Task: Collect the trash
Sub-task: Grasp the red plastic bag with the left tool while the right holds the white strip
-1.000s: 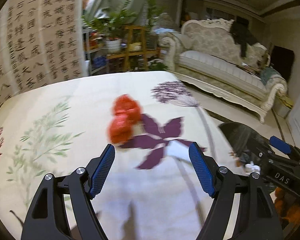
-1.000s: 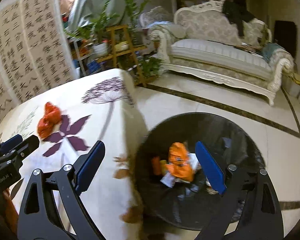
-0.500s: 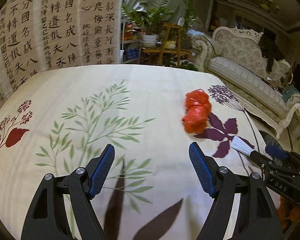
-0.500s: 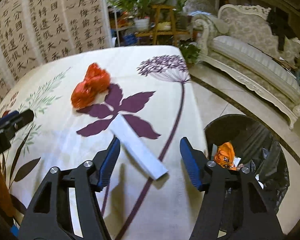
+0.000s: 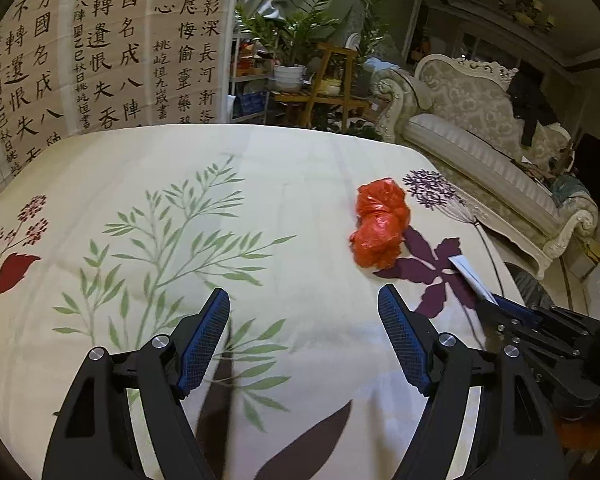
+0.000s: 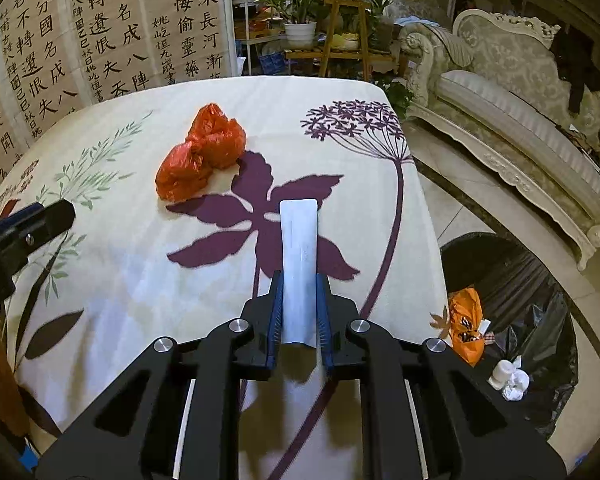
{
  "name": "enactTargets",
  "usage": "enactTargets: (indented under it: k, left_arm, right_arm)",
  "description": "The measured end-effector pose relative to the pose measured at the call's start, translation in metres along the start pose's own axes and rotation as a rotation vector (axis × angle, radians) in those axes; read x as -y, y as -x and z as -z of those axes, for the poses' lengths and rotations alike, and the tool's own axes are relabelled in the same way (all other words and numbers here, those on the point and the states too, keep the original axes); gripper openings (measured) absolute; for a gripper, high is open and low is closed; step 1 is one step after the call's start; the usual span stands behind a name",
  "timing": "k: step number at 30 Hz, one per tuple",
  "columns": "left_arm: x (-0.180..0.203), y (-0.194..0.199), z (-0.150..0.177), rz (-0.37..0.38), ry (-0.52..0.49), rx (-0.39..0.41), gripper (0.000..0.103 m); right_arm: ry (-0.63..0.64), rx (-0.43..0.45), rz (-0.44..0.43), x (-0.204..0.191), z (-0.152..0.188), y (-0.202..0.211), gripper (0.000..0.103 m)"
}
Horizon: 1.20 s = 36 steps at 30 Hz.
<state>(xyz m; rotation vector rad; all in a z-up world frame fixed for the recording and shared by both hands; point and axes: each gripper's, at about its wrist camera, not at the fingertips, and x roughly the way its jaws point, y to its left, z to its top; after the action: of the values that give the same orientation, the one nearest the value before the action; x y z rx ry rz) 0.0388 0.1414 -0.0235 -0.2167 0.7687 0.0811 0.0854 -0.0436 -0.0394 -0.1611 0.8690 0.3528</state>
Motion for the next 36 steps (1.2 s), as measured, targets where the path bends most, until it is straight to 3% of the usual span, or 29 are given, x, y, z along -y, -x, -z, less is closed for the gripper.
enactTargets:
  k: [17, 28, 30, 34, 36]
  left_arm:
    - [0.039, -0.052, -0.036, 0.034, -0.078, -0.028, 0.074]
    - [0.051, -0.091, -0.046, 0.021, -0.118, -0.101, 0.074]
    - [0.051, -0.093, -0.047, 0.010, -0.130, -0.110, 0.069]
    - [0.056, -0.097, -0.045, -0.005, -0.162, -0.132, 0.046]
    - [0.056, -0.096, -0.044, -0.011, -0.169, -0.129, 0.042]
  right_arm:
    - [-0.105, 0.062, -0.021, 0.029, -0.044, -0.021, 0.015]
    - [-0.125, 0.058, -0.043, 0.037, -0.055, -0.035, 0.015]
    - [-0.124, 0.056, -0.046, 0.037, -0.056, -0.037, 0.016]
    - [-0.123, 0.055, -0.052, 0.036, -0.055, -0.037, 0.016]
    - [-0.123, 0.054, -0.052, 0.035, -0.053, -0.037, 0.016]
